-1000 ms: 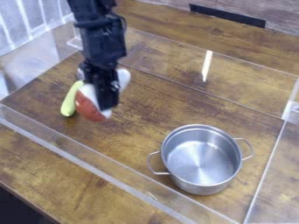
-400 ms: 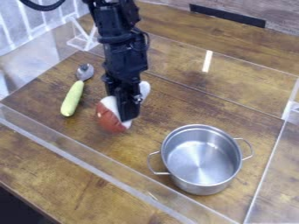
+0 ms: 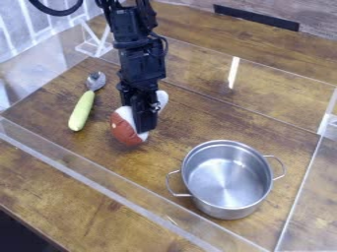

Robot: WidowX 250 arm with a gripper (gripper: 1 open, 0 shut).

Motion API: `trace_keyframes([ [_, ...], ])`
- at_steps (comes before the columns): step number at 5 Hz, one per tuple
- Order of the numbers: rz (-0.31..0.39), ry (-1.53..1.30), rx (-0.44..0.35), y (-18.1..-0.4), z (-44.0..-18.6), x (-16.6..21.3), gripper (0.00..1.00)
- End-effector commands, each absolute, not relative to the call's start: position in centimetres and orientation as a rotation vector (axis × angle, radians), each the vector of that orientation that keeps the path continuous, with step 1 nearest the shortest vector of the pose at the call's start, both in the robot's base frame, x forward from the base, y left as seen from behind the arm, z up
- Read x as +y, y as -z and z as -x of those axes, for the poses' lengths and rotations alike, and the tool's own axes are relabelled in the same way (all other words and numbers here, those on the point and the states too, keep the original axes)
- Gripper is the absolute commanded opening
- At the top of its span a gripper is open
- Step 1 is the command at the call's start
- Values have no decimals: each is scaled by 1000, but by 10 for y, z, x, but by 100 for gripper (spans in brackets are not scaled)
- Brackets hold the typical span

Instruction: Remove the mushroom from the silver pot and put it on the table

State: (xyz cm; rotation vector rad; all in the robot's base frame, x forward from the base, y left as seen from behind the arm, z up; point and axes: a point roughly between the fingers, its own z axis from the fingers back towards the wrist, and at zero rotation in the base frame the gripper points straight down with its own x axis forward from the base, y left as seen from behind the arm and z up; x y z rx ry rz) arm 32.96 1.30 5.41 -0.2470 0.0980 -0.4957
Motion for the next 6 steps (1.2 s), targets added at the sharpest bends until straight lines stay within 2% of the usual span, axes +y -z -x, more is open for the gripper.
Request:
trace_keyframes([
  [1,227,416,42,-83,-341,30,100],
  [3,202,310,54,-101,-344,36,100],
  [4,196,276,60,-90,-340,24,0],
  [5,175,248,72,-80,-335,10,100],
  [6,159,216,84,-72,-329,-4,100],
])
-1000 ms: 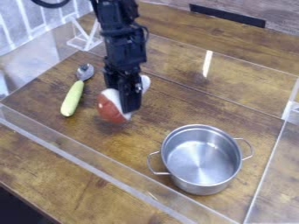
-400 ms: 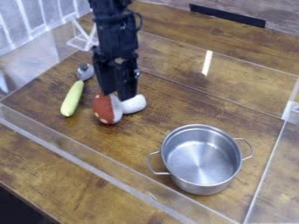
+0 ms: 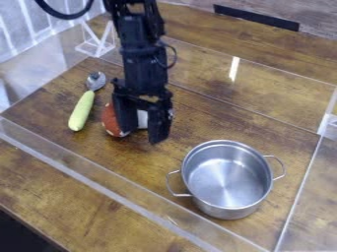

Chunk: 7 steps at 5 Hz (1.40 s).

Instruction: Remove the mushroom from the silver pot and put it on the table

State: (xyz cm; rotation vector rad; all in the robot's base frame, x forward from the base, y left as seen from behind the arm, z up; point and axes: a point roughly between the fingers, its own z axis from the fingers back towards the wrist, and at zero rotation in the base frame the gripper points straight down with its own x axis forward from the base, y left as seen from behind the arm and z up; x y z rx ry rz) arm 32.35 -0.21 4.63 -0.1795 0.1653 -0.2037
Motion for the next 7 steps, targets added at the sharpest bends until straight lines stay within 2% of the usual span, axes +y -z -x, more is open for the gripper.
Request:
trace_keyframes([
  [1,136,263,90,-77,-324,-3,100],
  [2,125,309,96,-78,-319,-1,100],
  [4,117,165,93,-82,-319,10,100],
  [6,101,129,96,-97,-309,18,100],
  [7,95,140,101,-84,-304,15,100],
])
